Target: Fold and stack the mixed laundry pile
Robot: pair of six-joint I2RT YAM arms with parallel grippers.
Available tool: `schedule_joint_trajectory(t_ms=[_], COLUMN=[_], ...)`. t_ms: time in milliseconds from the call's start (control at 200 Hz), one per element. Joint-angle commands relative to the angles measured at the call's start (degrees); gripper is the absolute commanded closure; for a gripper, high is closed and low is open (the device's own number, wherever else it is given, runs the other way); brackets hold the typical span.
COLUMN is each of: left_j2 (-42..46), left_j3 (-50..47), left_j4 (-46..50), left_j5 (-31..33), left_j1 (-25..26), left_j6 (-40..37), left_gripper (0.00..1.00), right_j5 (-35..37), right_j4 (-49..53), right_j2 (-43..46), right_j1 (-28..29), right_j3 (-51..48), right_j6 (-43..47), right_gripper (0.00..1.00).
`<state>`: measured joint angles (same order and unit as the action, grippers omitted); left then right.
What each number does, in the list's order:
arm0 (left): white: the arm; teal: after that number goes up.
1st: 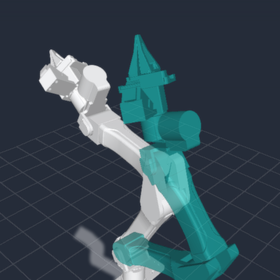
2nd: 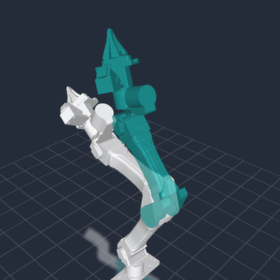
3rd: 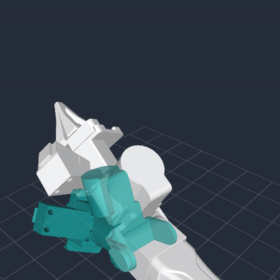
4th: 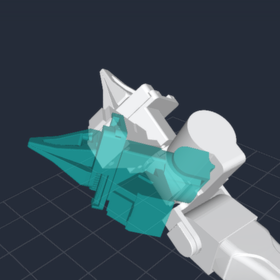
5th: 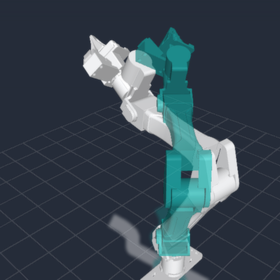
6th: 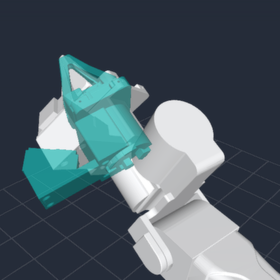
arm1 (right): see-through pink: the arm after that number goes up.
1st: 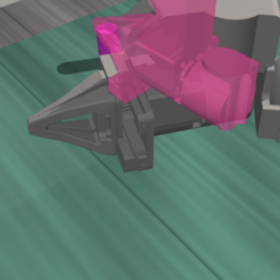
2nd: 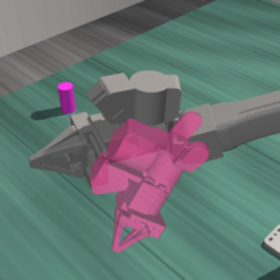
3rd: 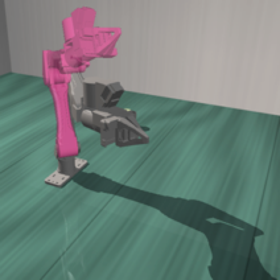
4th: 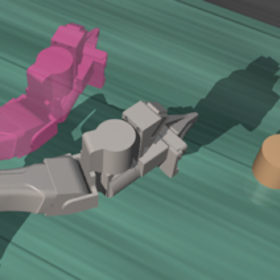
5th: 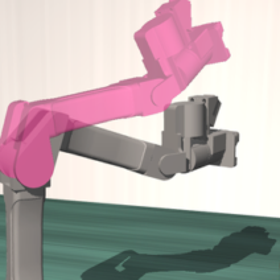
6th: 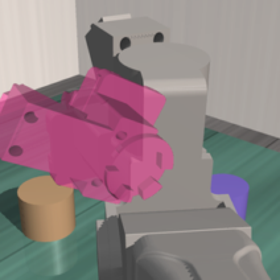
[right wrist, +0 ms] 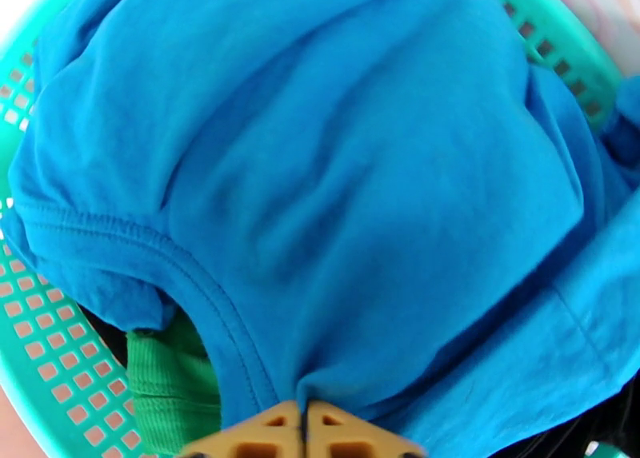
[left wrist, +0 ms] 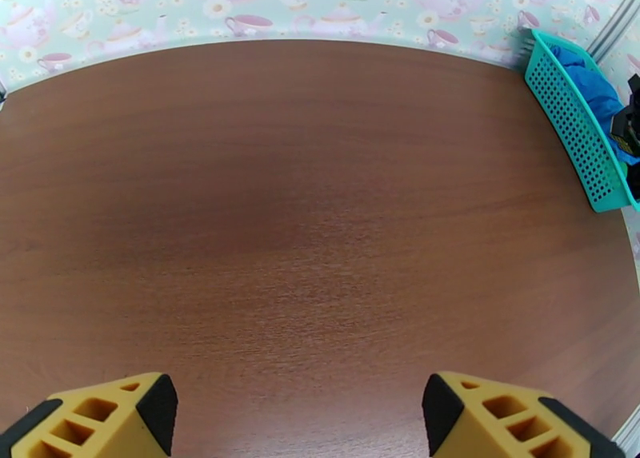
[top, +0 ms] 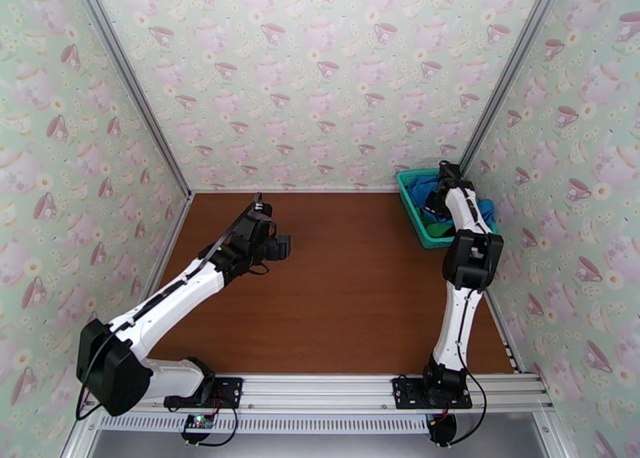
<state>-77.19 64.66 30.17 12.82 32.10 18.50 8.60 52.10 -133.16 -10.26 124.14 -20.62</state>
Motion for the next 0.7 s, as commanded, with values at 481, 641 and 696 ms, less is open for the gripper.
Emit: schedule_joint_trajectory(t_ms=[481,641,696], left_j2=[2.8,3.4,4.0], left_j3=[2.4,4.1,4.7], left_j4=[-0.2,-0.7,-1.2], left_j5=[2.5,3.3,2.3], left_j1=[2.6,2.5,2.6], left_j6=[-0.9,-3.8,-5.3], left_gripper=[0.17,0.18,0.18], right_j5=[-22.3,-32.6,-35.5], right_j4=[-20.9,-20.8,-20.0], right_j2=[43.4,46.1,45.4], right_j1=[0.9,3.5,4.9], right_j3=[-11.9,1.1,6.1], right_j6=[-5.3,-9.4,-11.3], right_gripper=[1.0,1.0,1.0])
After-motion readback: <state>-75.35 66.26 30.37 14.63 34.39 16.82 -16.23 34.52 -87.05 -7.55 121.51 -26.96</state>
